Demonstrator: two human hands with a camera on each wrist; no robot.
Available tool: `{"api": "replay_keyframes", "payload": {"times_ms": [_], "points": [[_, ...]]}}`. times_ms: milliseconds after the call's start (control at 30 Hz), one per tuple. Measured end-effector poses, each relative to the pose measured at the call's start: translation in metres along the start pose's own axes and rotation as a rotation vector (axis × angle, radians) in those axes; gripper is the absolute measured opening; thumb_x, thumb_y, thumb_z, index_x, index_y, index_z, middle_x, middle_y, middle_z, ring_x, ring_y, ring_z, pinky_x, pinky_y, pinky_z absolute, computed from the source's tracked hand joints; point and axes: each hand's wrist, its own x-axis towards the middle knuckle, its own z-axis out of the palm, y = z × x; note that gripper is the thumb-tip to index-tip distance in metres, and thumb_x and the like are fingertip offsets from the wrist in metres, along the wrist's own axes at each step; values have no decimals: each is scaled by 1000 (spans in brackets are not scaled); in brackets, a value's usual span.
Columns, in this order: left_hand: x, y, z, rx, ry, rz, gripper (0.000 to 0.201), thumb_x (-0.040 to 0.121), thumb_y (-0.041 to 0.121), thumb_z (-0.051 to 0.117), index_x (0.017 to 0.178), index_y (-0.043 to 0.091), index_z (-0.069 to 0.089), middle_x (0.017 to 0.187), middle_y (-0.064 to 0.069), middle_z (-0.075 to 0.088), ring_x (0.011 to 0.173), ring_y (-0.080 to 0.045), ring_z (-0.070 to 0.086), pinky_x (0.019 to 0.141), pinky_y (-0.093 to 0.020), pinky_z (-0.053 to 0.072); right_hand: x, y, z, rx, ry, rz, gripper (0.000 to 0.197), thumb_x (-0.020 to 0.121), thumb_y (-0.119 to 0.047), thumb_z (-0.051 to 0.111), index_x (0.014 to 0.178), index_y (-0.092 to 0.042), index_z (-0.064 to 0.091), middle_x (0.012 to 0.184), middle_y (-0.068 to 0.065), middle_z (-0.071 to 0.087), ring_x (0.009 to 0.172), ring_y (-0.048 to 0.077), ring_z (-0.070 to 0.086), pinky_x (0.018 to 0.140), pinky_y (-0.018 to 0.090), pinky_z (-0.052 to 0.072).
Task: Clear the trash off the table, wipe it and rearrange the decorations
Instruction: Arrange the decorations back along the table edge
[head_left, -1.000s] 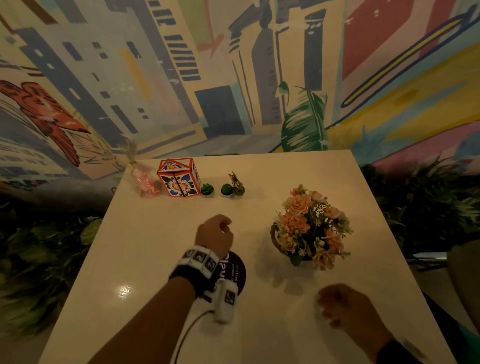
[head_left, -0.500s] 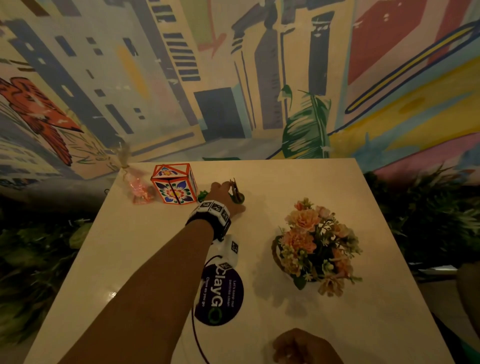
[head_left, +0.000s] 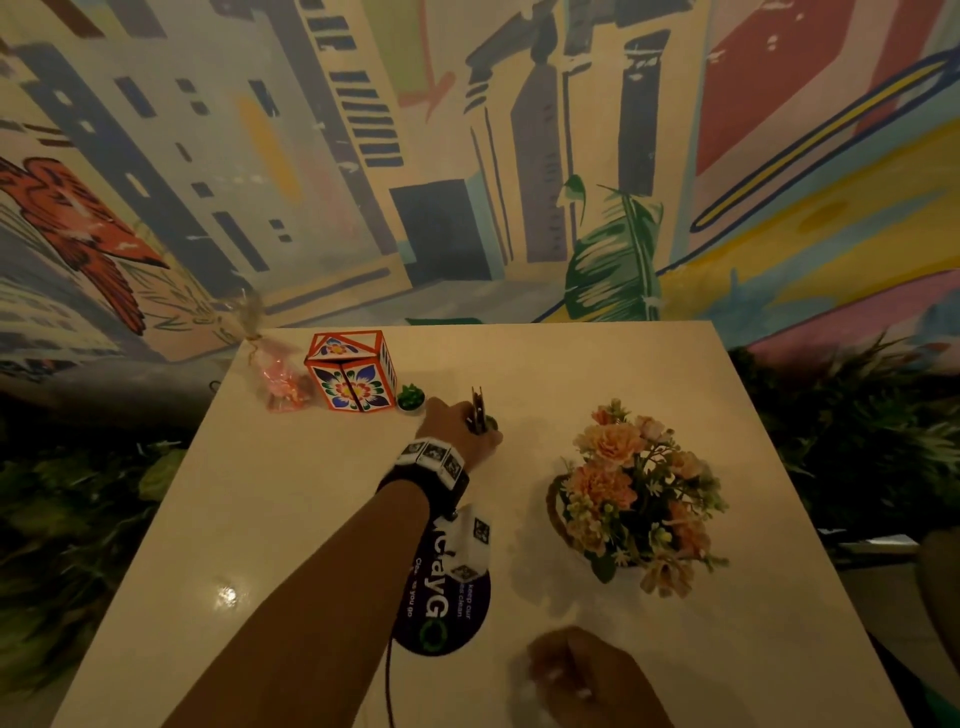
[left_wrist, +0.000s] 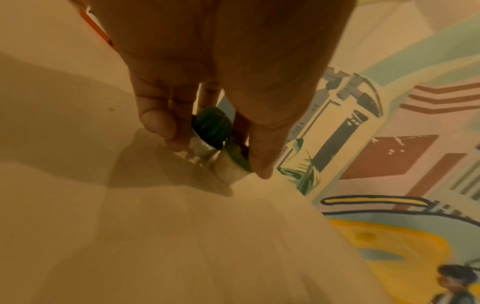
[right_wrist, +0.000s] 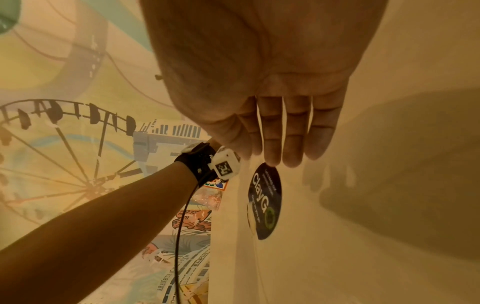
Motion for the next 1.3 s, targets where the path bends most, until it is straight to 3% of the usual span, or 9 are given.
{"api": "replay_keyframes", "payload": {"times_ms": [33, 133, 233, 400, 600, 733, 833, 933, 1300], "points": [[-9, -5, 4, -3, -2, 9, 53, 73, 55, 63, 113, 20, 58, 126, -5, 39, 93, -27, 57, 85, -32, 46, -8, -46, 7, 27, 5, 26, 7, 84, -21, 68, 87, -25, 63, 95, -2, 70, 72, 23, 62, 70, 22, 48], [-37, -22, 18, 6, -43, 46, 43, 75, 55, 63, 104, 23, 59, 112, -2, 34, 89, -24, 54, 83, -31, 45, -22, -128, 5, 67, 50, -63, 39, 89, -13, 57, 121, -34, 49, 121, -15, 54, 93, 10, 60, 81, 21, 51], [-55, -35, 29, -6, -56, 101, 44, 72, 56, 66, 104, 27, 60, 106, -2, 36, 91, -22, 52, 90, -34, 47, 5, -130, 12, -86, 113, -55, 66, 90, -17, 56, 145, -32, 23, 140, -15, 34, 111, 12, 53, 91, 24, 46], [-61, -42, 32, -50, -41, 137, 41, 73, 50, 70, 104, 25, 60, 101, -1, 36, 85, -18, 49, 84, -28, 46, 39, -155, 13, -162, 241, -157, 80, 88, 0, 46, 150, -26, 2, 157, -4, 14, 142, 18, 24, 113, 27, 28], [-60, -43, 28, -97, -56, 149, 40, 74, 44, 71, 105, 21, 61, 105, -4, 36, 91, -21, 49, 83, -28, 44, 75, -173, 6, -171, 309, -216, 69, 88, -20, 59, 148, -19, 24, 148, 6, 33, 135, 25, 36, 109, 32, 33], [-57, -52, 24, -151, -100, 161, 48, 77, 36, 71, 121, 19, 58, 117, -7, 36, 108, -21, 45, 95, -25, 40, 83, -173, 5, -266, 349, -208, 44, 86, -25, 59, 129, -25, 51, 128, 4, 51, 115, 25, 53, 90, 26, 42], [-56, -60, 23, -86, -87, 210, 44, 85, 20, 63, 127, 17, 54, 124, -10, 37, 115, -24, 44, 94, -20, 33, 83, -177, 6, -378, 327, -181, 33, 92, -22, 50, 124, -19, 53, 126, 8, 50, 111, 29, 53, 85, 29, 41], [-60, -63, 24, 4, -44, 230, 45, 83, 6, 59, 127, 19, 55, 121, -9, 41, 109, -27, 51, 95, -25, 41, 82, -176, 11, -408, 353, -153, 32, 95, -21, 45, 126, -18, 50, 129, 9, 47, 110, 32, 53, 87, 36, 45], [-72, -63, 38, 63, -11, 354, 37, 83, 13, 61, 119, 15, 58, 116, -5, 48, 101, -28, 56, 89, -32, 47, 71, -154, 15, -342, 473, -98, 32, 90, -15, 46, 122, -19, 52, 123, 11, 47, 110, 32, 47, 88, 40, 44]]}}
